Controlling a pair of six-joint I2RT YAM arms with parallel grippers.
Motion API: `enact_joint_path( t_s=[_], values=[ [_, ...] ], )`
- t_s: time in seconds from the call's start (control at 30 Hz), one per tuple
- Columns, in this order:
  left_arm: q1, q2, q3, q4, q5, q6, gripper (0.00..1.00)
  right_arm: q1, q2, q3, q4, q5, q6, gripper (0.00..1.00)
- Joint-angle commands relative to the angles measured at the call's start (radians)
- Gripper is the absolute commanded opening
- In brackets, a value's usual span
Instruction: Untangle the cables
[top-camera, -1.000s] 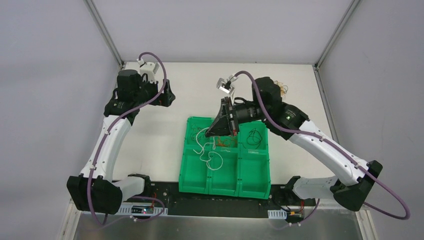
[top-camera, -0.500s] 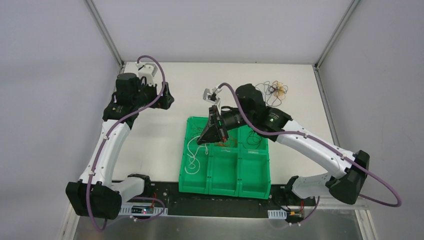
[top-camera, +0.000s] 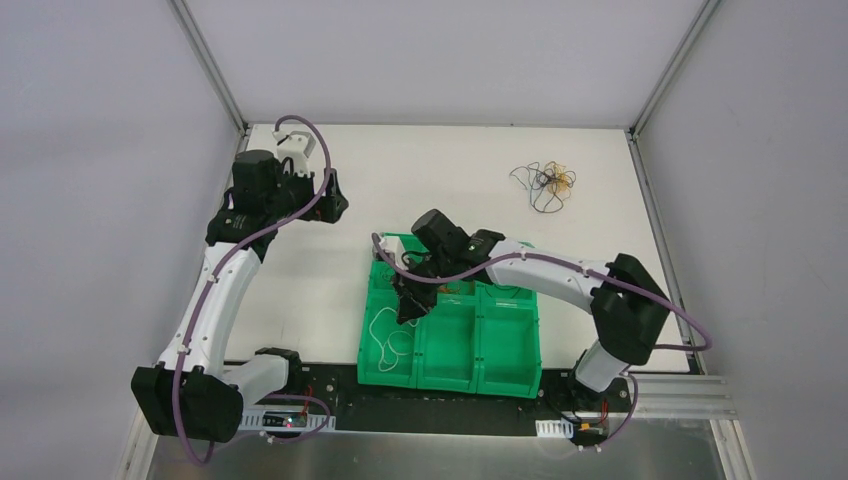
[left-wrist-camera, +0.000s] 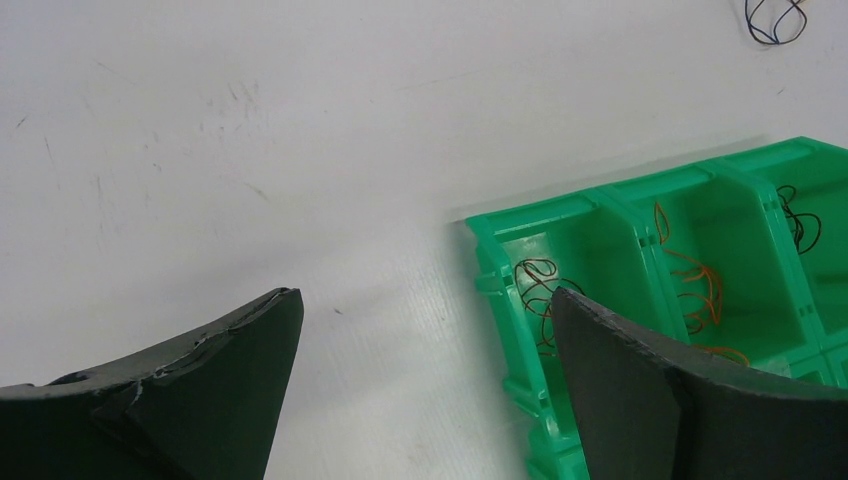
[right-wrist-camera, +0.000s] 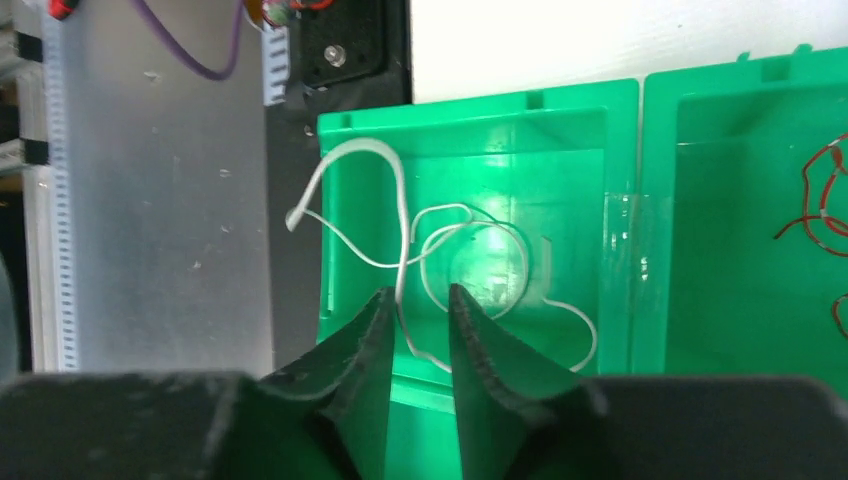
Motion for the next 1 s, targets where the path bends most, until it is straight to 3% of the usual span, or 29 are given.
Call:
enact_joint_path(
  t_s=[0.0, 0.03, 0.17, 0.3, 0.4, 0.5, 0.57, 0.63, 0.7, 0.83, 0.9, 0.97],
  values=[
    [0.002, -0.023, -0.003, 0.008, 0.001, 0.009, 0.99, 0.003, -0.002, 0.098, -0.110, 0.035, -0.118, 0.38],
    [0.002, -0.020, -0.002, 0.006, 0.001, 0.009, 0.99, -0.003, -0.024, 0.104, -0.119, 0.040, -0.111, 0.47],
    [0.002, -0.004, 0.014, -0.005, 0.010, 0.050, 0.99, -0.073, -0.120, 0.140, -0.143, 0.001, -0.013, 0.68],
    [0.002, 0.041, 0.037, -0.016, 0.066, 0.087, 0.99, -0.218, -0.197, 0.185, -0.170, -0.026, 0.074, 0.77],
    [0.001, 0.105, 0.085, -0.028, 0.150, 0.091, 0.99, -0.414, -0.211, 0.196, -0.197, 0.011, 0.121, 0.79],
    [0.003, 0.157, 0.138, -0.098, 0.282, 0.131, 0.99, -0.566, -0.186, 0.235, -0.292, -0.050, 0.115, 0.76],
    [0.023, 0.149, 0.128, -0.124, 0.359, 0.133, 0.98, -0.567, -0.187, 0.257, -0.346, -0.082, 0.073, 0.72],
    [0.054, 0.129, 0.123, -0.241, 0.549, 0.212, 0.91, -0.536, -0.214, 0.229, -0.313, -0.081, 0.076, 0.70],
    [0.056, 0.111, 0.147, -0.474, 0.646, 0.402, 0.85, -0.519, -0.216, 0.205, -0.286, -0.075, 0.093, 0.70],
    [0.061, 0.048, 0.100, -0.886, 0.707, 0.781, 0.74, -0.523, -0.203, 0.195, -0.298, -0.051, 0.102, 0.70],
    [0.060, 0.001, 0.008, -0.919, 0.726, 0.873, 0.71, -0.535, -0.210, 0.183, -0.302, -0.045, 0.085, 0.70],
    [0.057, -0.028, -0.086, -0.851, 0.698, 0.908, 0.64, -0.546, -0.214, 0.177, -0.318, -0.039, 0.069, 0.70]
  ],
)
